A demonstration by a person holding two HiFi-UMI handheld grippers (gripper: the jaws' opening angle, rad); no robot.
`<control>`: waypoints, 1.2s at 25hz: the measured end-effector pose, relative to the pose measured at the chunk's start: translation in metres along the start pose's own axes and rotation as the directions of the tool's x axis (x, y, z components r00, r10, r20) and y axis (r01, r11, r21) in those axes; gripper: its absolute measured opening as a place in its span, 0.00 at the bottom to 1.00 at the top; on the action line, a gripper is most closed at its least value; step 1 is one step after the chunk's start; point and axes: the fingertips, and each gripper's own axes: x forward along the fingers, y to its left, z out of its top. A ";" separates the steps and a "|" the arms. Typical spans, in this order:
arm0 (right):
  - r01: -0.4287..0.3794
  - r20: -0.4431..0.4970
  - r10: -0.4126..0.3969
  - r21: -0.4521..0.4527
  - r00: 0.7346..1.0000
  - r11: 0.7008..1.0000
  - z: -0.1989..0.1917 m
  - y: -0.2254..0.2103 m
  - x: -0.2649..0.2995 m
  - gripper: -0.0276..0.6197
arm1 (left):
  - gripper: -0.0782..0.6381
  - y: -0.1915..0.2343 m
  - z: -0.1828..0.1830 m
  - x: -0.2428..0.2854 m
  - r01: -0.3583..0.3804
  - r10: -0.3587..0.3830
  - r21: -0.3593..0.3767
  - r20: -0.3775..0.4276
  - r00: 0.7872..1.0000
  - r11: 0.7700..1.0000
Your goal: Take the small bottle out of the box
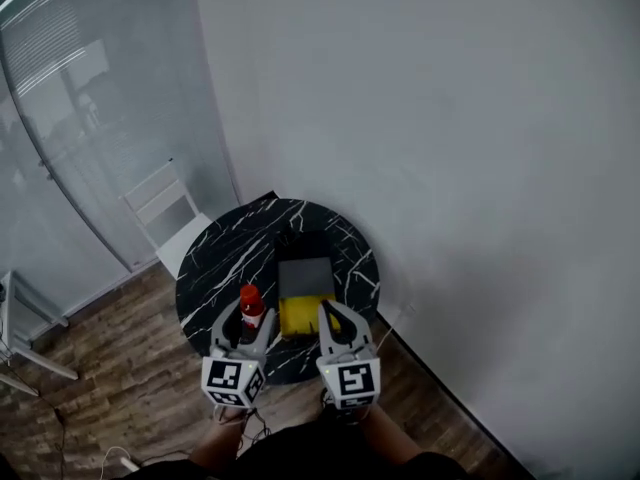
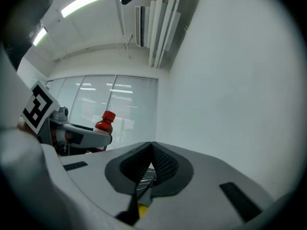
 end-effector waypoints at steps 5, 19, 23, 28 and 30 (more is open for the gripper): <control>-0.012 0.028 0.012 -0.017 1.000 1.000 0.012 -0.006 0.019 0.04 | 0.40 0.011 0.011 0.011 -0.011 0.011 0.009 0.022 1.000 1.000; 0.019 0.024 -0.019 -0.007 1.000 1.000 0.021 -0.032 0.034 0.04 | 0.40 0.012 0.026 0.035 0.000 0.000 0.024 0.033 0.999 1.000; 0.021 0.026 -0.021 -0.015 0.999 1.000 0.022 -0.036 0.033 0.04 | 0.40 0.005 0.022 0.040 0.013 -0.014 0.023 0.027 1.000 1.000; 0.033 0.027 -0.032 -0.016 0.999 0.999 0.022 -0.043 0.030 0.04 | 0.40 0.001 0.022 0.044 0.021 -0.021 0.020 0.031 0.999 1.000; 0.037 0.029 -0.037 -0.015 0.999 0.999 0.021 -0.046 0.030 0.04 | 0.40 0.000 0.021 0.046 0.022 -0.022 0.012 0.027 0.999 1.000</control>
